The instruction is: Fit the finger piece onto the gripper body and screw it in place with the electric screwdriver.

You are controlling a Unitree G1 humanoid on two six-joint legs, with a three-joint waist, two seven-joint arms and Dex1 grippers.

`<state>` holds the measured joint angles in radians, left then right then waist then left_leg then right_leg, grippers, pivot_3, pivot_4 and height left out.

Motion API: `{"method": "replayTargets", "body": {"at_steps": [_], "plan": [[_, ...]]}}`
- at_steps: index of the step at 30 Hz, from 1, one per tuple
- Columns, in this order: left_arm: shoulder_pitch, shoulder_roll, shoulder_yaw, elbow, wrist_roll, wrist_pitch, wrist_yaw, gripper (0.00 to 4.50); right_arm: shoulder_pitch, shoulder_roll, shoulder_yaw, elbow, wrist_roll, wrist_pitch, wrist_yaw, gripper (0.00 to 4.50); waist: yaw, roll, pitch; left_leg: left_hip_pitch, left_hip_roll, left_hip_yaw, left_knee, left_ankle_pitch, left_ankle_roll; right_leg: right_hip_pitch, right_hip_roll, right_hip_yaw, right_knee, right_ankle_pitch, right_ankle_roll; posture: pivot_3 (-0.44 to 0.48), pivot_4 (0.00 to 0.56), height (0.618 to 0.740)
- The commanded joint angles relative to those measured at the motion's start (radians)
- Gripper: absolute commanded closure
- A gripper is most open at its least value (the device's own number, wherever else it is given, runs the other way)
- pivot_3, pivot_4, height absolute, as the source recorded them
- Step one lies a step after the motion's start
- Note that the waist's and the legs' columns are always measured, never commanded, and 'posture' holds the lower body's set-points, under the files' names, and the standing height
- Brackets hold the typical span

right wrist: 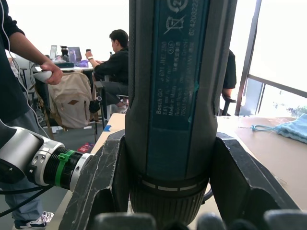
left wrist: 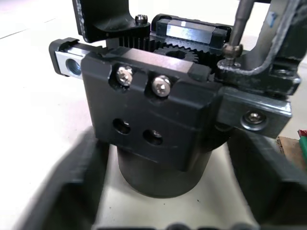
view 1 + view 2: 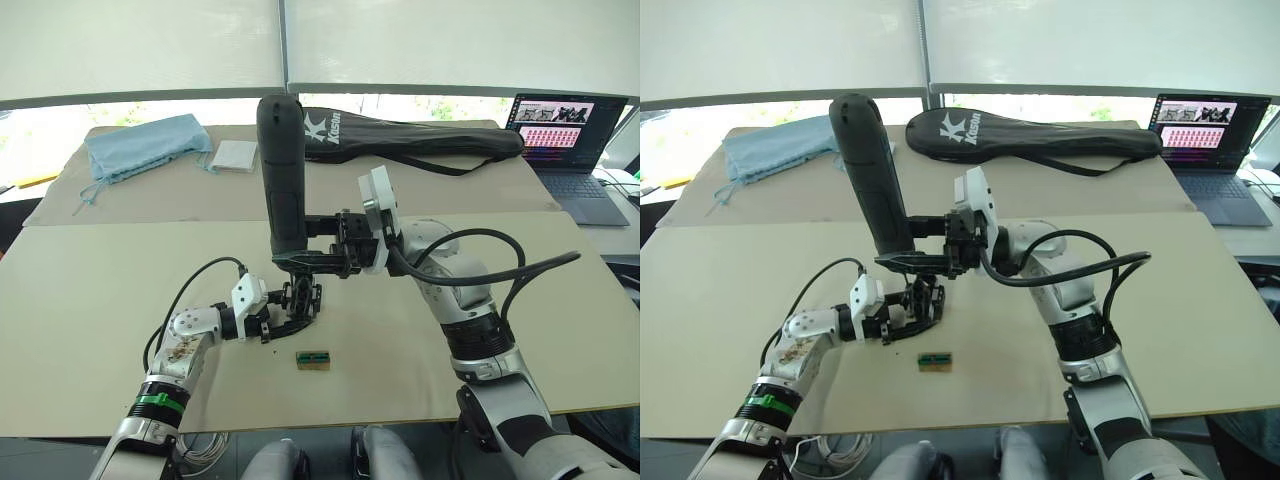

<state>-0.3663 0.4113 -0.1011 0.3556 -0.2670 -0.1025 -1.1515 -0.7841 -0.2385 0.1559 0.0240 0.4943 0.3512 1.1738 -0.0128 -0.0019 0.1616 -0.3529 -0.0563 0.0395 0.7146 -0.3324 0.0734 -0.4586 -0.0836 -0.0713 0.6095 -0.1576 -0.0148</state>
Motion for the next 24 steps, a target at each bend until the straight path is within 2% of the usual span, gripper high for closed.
{"method": "replayTargets", "body": {"at_steps": [1,24], "plan": [[-0.008,0.003,-0.013,0.006,0.019,-0.030,-0.011,2.16,-0.011,-0.004,0.010,-0.025,-0.006,-0.008,-0.004,2.57,0.000,0.000,0.000,0.000,0.000,0.000,0.000,0.000,0.000,0.000,0.000,0.000,0.000,0.000,0.000,0.000,0.150,0.740],[0.006,-0.010,-0.011,0.010,0.027,-0.036,0.006,2.16,0.047,-0.003,0.062,-0.003,-0.042,-0.015,-0.046,2.57,0.001,-0.002,-0.002,0.000,0.000,0.000,0.000,0.000,0.000,0.000,-0.001,0.000,0.000,0.000,0.000,0.000,0.150,0.740]]}}
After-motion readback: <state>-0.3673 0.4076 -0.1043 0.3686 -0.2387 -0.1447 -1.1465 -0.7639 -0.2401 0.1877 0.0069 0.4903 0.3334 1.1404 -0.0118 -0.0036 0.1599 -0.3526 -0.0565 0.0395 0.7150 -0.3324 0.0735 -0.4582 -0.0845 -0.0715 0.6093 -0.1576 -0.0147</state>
